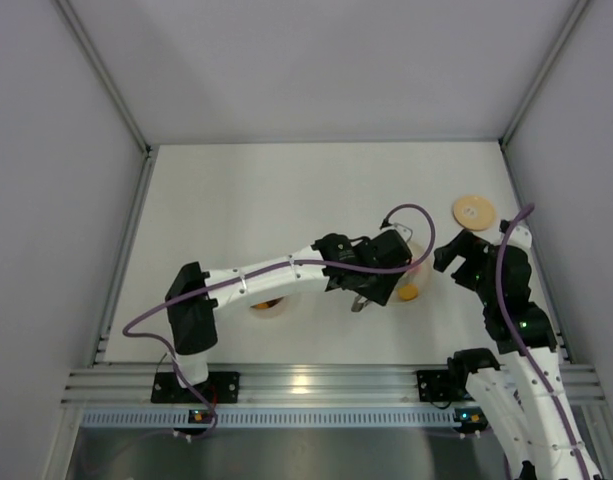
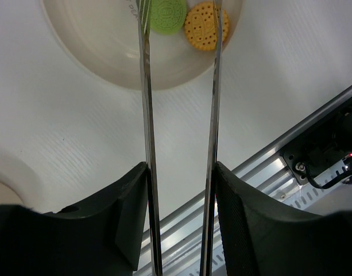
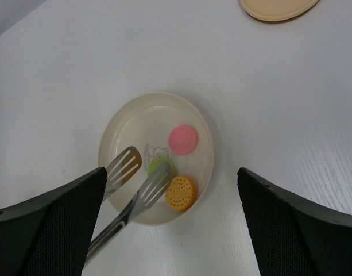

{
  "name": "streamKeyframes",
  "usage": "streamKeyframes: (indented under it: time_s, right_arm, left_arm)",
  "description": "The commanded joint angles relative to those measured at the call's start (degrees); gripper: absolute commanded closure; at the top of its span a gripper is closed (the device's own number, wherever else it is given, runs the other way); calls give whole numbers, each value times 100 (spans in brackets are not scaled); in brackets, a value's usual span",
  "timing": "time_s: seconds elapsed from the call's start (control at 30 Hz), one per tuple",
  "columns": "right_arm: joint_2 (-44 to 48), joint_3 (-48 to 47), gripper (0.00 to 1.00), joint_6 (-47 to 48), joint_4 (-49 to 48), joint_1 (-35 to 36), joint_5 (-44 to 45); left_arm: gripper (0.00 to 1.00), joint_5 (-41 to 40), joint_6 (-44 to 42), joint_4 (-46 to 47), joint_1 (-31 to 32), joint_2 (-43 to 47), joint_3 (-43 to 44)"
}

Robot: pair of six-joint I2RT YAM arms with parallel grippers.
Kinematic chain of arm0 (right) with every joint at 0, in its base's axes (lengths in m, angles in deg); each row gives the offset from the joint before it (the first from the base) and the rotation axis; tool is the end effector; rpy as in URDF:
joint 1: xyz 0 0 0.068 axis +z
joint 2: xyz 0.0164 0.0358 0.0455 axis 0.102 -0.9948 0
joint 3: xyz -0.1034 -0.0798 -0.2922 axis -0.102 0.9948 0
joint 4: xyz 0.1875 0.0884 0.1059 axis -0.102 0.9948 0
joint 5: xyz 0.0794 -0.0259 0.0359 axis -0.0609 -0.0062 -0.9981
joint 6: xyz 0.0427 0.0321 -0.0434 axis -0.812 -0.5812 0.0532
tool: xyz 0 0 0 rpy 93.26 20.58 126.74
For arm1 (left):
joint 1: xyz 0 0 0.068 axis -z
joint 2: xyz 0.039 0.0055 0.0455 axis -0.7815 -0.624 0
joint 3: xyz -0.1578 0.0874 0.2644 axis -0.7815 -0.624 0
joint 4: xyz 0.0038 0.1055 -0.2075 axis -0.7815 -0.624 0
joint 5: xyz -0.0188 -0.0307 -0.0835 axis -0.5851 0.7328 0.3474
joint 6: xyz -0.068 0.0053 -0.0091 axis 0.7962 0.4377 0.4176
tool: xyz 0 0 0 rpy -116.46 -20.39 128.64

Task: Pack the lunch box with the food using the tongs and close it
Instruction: Pick up the fake food from the plate.

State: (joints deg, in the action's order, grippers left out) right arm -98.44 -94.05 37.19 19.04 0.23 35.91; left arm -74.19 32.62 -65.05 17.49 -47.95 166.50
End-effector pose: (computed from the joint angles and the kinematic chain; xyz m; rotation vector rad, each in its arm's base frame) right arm 0.0658 0.0010 0.2982 0.4994 1.9886 0.2884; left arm 0.1521 -0.3654 0.3355 0.7391 2.4939 -0.4470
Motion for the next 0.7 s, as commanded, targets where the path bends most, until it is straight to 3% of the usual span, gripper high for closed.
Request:
streamKeyframes:
  time_s: [0.0,0.67]
  right_arm:
    - [76,-272,5,57,158,-73,73]
    - [120,-254,5,110,97,-73,-103]
  left_arm:
    - [48,53,-87,338,20,-98,251]
    - [48,-457,-69,189,20,-609,303]
